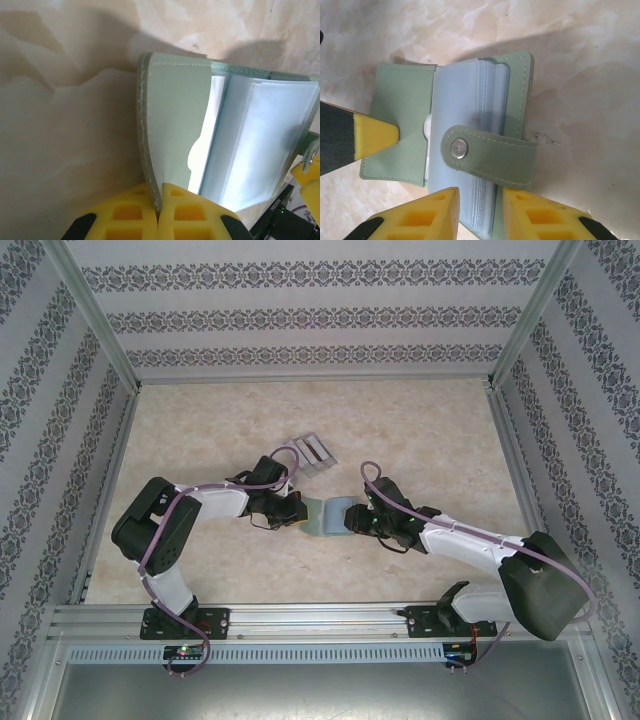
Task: Put the credit cards into the card holder
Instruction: Flip over the card slot in the card holder.
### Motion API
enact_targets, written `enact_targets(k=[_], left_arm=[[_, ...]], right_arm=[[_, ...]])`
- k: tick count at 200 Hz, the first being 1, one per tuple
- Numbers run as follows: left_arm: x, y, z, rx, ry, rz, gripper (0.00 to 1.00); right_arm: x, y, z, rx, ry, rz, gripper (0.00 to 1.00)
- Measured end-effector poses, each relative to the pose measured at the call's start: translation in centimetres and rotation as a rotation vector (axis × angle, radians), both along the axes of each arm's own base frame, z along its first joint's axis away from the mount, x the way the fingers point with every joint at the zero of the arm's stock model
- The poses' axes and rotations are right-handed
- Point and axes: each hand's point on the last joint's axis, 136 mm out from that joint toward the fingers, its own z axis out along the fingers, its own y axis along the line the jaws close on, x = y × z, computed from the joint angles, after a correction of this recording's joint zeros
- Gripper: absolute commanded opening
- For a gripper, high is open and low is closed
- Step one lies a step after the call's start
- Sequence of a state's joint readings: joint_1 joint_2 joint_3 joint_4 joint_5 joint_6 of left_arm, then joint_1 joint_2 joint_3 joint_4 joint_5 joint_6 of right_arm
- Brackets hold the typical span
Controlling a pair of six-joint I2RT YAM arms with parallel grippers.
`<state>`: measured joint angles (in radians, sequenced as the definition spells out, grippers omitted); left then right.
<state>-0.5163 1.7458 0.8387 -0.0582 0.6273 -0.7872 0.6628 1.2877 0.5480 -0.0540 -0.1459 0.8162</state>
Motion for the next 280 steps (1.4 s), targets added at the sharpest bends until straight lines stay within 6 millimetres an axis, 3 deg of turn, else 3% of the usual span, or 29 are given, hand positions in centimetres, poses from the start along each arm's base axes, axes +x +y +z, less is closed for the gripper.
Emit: enact_targets(k=[139, 234, 280], left_arm=[[0.0, -0.3, 0.2, -0.003, -0.005, -0.008, 0.00], [-0.4, -0.7, 0.2, -0.003, -0.003, -0.017, 0.00], [-0.3, -0.7, 0.5, -0.007, -0.010, -0.015, 0.16]], right_arm=[[0.0, 1.8, -1.3, 0.052, 0.033, 0.052, 0.25], [0.3, 2.8, -1.7, 0.093, 0.046, 0.059, 0.29], [0.2, 3.5, -2.1, 0.117, 0.061, 0.075, 0.42]])
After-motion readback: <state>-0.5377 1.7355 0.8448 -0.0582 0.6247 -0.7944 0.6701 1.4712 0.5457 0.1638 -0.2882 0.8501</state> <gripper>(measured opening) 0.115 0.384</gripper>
